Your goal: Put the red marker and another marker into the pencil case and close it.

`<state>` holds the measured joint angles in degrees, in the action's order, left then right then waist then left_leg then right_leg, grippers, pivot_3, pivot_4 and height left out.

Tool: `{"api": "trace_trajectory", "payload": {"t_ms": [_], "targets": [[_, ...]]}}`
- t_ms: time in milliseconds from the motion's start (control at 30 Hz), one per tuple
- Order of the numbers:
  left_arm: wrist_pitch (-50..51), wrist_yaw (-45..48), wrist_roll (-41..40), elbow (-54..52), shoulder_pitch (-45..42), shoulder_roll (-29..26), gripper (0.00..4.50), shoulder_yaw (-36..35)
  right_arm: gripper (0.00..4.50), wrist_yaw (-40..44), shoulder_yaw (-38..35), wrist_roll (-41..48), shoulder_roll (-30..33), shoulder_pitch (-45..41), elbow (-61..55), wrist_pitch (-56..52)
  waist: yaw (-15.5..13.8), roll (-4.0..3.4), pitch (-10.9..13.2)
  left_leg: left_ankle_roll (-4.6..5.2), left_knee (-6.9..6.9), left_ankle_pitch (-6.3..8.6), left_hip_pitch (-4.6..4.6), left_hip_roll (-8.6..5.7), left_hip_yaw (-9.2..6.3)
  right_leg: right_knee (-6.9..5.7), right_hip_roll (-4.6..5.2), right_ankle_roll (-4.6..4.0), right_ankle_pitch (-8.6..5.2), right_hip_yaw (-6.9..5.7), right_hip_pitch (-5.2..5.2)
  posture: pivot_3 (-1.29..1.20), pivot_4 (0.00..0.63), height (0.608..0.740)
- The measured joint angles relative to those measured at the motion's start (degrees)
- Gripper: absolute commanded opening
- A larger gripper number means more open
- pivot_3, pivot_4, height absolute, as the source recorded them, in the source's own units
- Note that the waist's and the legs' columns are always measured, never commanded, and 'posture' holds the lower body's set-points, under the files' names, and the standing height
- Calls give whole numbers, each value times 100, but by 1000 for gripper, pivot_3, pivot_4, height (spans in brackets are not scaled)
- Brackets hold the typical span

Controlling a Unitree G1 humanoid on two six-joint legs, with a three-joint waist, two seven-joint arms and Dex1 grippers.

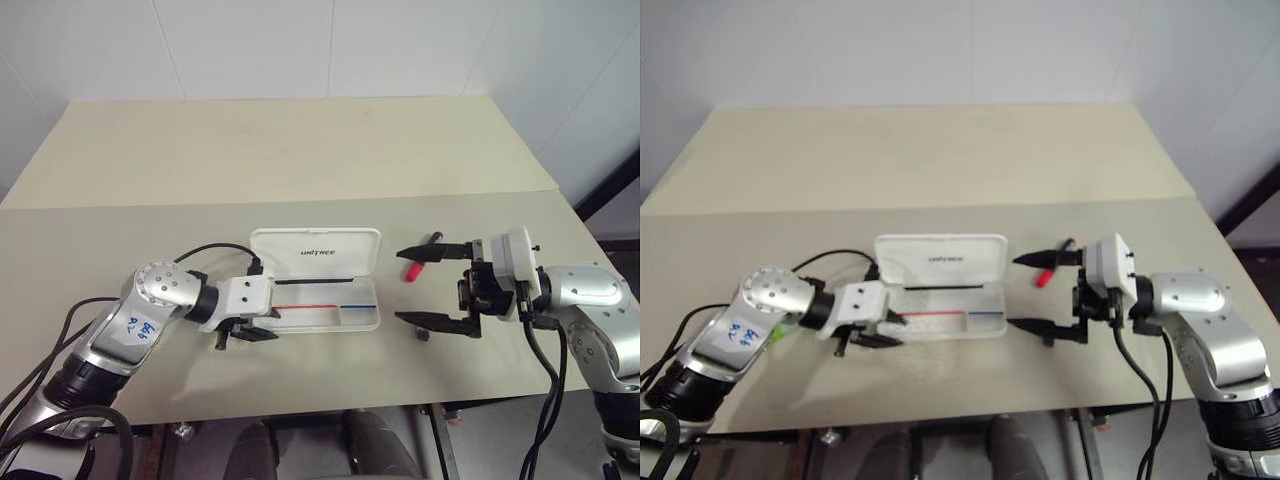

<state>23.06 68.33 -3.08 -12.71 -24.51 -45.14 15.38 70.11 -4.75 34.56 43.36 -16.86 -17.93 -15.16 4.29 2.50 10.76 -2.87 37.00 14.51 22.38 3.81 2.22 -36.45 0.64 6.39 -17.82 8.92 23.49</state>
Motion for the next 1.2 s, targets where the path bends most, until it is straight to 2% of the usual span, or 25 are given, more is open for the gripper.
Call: {"api": "trace_trajectory", "payload": {"t_ms": [267, 467, 600, 667, 700, 800, 933, 1133, 1200], "targets": [[239, 126, -486, -336, 7, 116, 2663, -39, 4500, -12, 74, -4, -85, -159, 16, -16, 60, 2, 3, -1, -6, 5, 0, 0, 0, 0, 0, 1, 0, 0, 1, 0, 150, 740], [416, 302, -826, -670, 171, -243, 2663, -180, 4500, 110, 195, 115, -70, -211, 21, -362, 63, 2, 7, -1, -10, 6, -3, 2, -1, 1, -1, 1, -1, -1, 2, 0, 150, 740], [517, 391, -1209, -722, 231, -371, 3514, -510, 4500, -101, 184, 478, 60, -393, 19, -1131, 63, 11, 30, -1, -5, 6, -1, 1, 1, 4, 0, 1, -1, 1, 2, 0, 150, 740], [490, 494, -1486, -678, 227, -433, 4256, -829, 4500, -459, 166, 611, 238, -556, 19, -1763, 66, 16, 38, -1, -6, 6, -1, 2, 2, 5, 1, 0, -2, 1, 5, 0, 150, 740], [442, 532, -1565, -647, 224, -450, 4484, -955, 4500, -614, 165, 626, 319, -607, 22, -2018, 66, 18, 39, -1, -7, 6, -1, 2, 2, 6, 1, -1, -2, 1, 6, 0, 150, 740], [282, 745, -1909, -405, 164, -505, 4484, -1347, 4500, -1213, 168, 605, 570, -788, 33, -2869, 64, 21, 43, -1, -15, 6, 1, 3, 5, 14, 3, -4, -3, 0, 12, 0, 150, 740], [435, 924, -2555, -75, -299, -505, 4484, -1793, 4500, -2362, 154, 687, 478, -1334, 126, -4372, 75, 27, 48, -3, -18, 8, 15, 4, 8, 23, 3, -4, -3, 0, 24, 0, 150, 740], [605, 836, -2966, 45, -701, -410, 4484, -1966, 4500, -4067, -268, 637, -380, -2117, 511, -6386, 66, 26, 48, -4, -68, 9, 24, 2, 9, 38, 2, 5, 2, -1, 41, 0, 150, 740], [563, 741, -3036, 165, -809, -297, 4484, -2002, 4500, -4493, -286, 438, -633, -2278, 643, -6753, 63, 26, 48, -5, -81, 9, 42, 2, 7, 36, 2, 88, 47, -8, 65, 0, 150, 740]]}}
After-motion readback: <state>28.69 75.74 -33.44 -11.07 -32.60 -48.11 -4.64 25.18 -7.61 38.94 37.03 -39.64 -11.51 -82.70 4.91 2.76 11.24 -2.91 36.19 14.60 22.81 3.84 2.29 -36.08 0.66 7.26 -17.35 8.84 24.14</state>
